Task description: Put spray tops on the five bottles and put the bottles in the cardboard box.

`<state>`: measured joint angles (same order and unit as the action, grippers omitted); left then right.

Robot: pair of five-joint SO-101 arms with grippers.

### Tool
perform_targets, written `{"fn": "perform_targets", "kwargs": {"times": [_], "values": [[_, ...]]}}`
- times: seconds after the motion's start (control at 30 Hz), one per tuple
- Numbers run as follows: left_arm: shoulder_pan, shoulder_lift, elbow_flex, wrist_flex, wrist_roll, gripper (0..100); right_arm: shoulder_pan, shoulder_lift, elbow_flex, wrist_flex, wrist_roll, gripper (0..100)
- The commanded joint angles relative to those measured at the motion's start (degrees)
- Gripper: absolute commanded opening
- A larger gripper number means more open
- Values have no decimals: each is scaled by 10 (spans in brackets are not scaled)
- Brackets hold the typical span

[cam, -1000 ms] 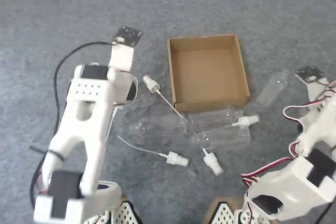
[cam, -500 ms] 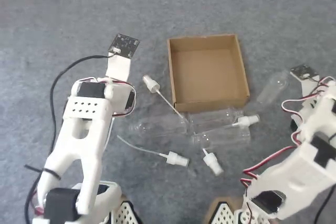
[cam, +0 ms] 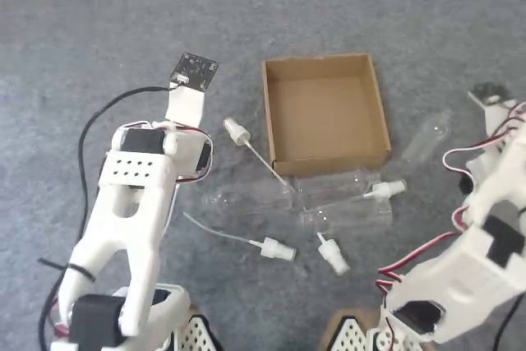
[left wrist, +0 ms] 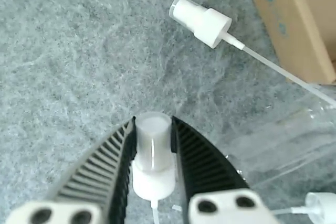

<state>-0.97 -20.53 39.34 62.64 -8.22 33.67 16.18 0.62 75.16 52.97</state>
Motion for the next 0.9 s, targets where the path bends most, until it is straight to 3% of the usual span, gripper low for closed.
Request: {"fn": "perform_targets", "kwargs": {"times": [0.0,0.23,0.53,0.73,0.87], "values": [[-3,-9,-37,-8,20,12,-27,-119,-38,37,-16,6],[2,-10,-155,66,33,11,-126,-251,-36,46,-116,6],[-2,-120,-336,158,61,11,-416,-390,-19,63,-276,6],[-3,-243,-351,158,63,11,-589,-489,132,-52,-353,6],[-3,-309,-351,136,109,11,-674,-574,276,-167,-376,6]]}}
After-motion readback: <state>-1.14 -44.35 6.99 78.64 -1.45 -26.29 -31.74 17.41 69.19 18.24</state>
